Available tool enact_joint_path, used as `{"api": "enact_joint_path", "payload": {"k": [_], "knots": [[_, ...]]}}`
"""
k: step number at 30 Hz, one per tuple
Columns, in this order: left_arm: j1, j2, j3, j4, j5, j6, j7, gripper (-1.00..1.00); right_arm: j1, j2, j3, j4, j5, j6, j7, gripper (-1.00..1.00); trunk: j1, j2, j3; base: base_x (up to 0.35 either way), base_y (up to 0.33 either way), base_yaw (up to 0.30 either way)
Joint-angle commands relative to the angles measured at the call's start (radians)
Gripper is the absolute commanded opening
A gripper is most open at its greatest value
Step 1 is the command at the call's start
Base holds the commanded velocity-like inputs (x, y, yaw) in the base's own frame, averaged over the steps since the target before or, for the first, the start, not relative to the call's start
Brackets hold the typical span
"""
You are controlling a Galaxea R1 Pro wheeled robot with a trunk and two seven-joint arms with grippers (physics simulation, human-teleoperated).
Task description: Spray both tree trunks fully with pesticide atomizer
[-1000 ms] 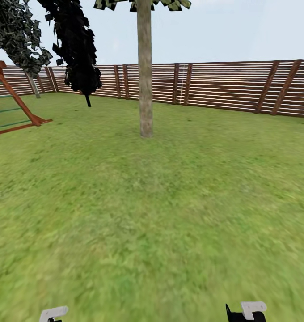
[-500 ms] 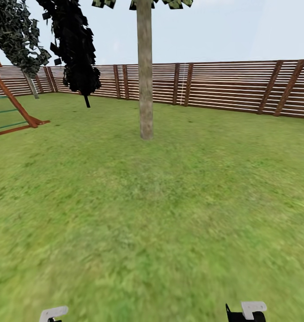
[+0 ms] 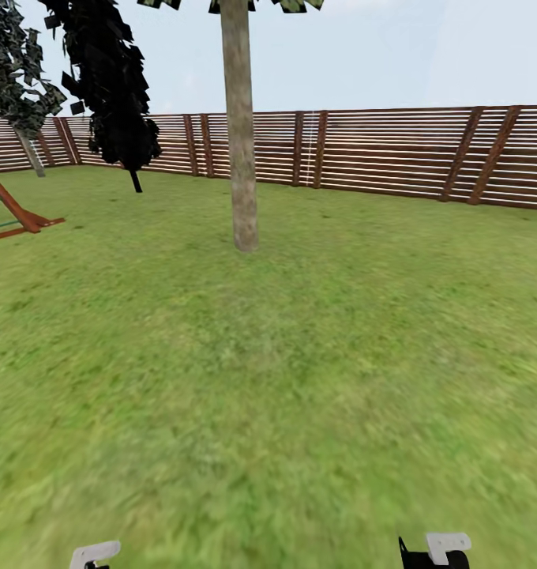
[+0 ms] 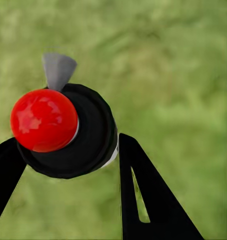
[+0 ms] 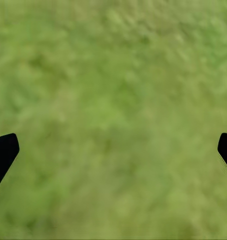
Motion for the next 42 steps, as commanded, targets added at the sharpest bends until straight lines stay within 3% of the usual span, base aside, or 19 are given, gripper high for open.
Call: {"api": "enact_joint_path", "payload": {"k": [1, 42], "knots": [[0.000, 0.000, -0.011, 0.000, 0.004, -0.002, 0.015, -1.00, -0.001, 0.000, -0.008, 0.001, 0.010, -0.005, 0.002, 1.00, 0.000, 0.000, -0.001, 0.337, 0.000, -0.001], [0.000, 0.000, -0.011, 0.000, 0.004, -0.002, 0.014, -1.00, -0.001, -0.001, -0.009, 0.001, 0.010, -0.005, 0.000, 1.00, 0.000, 0.000, -0.001, 0.337, 0.000, 0.000]]}}
